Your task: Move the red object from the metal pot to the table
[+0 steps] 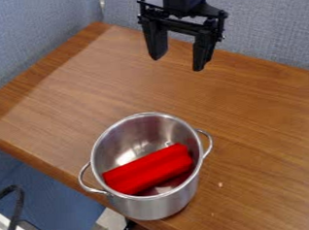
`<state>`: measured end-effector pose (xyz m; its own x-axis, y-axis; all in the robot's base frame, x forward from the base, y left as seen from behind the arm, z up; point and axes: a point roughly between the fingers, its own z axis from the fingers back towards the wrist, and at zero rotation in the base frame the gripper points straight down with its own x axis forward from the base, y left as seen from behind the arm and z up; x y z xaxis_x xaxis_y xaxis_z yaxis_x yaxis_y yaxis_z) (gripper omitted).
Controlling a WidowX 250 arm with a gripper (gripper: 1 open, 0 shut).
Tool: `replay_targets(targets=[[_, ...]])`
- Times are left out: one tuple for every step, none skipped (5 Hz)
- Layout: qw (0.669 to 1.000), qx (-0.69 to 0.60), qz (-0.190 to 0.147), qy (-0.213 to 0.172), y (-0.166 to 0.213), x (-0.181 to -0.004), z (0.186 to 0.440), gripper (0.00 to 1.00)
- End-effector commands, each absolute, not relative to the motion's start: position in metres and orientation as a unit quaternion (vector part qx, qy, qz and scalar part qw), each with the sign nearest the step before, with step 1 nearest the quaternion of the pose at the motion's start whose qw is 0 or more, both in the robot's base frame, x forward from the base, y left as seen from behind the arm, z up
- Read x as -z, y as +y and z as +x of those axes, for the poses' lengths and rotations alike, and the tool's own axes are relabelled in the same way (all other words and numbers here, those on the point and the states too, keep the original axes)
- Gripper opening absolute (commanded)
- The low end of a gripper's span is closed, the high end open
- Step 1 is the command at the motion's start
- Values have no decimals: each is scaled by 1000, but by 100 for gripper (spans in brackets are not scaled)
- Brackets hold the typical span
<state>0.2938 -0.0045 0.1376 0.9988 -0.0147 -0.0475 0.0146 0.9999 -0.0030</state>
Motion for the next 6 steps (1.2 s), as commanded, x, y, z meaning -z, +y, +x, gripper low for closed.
replay_targets(targets=[[999, 19, -2, 33, -6, -138, 297, 100], [999, 24, -3, 44, -14, -112, 265, 100], [998, 50, -2, 44, -25, -90, 243, 100], [994, 105, -10, 30, -27, -82, 221, 100], [991, 134, -7, 17, -27, -70, 207, 100], [987, 159, 0, -8, -31, -56, 199, 100]])
